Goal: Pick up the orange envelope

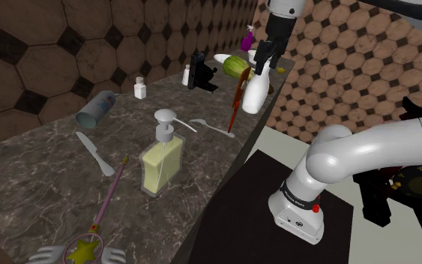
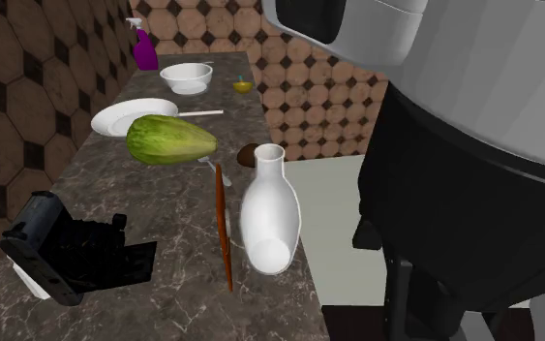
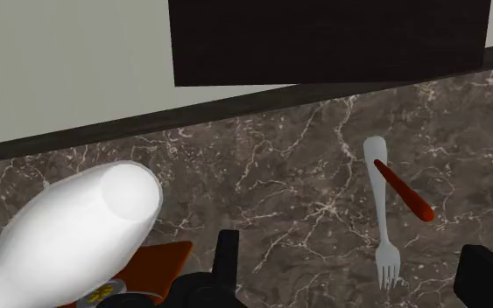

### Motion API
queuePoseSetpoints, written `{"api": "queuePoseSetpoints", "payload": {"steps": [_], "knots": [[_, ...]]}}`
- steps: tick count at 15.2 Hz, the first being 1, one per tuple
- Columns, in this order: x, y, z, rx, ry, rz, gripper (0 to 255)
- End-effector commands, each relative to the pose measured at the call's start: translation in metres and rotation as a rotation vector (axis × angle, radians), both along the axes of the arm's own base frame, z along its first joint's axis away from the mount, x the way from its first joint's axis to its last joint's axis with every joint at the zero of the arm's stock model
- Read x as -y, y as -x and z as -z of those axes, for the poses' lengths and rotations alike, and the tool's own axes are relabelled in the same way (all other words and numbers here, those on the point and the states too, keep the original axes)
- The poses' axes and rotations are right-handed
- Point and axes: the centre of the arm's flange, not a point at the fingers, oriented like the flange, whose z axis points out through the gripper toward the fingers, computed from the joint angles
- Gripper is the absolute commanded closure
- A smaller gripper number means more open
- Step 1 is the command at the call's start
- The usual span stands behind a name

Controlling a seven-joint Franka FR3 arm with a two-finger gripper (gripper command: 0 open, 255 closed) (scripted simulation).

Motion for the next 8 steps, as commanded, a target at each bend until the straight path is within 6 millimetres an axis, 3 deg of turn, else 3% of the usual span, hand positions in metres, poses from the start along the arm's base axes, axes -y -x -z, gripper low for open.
{"api": "queuePoseSetpoints", "payload": {"steps": [1, 8], "knots": [[0.0, 0.0, 0.0, 0.0, 0.0, 0.0, 0], [0.042, -0.085, 0.027, 0.009, -0.014, 0.474, 0]]}}
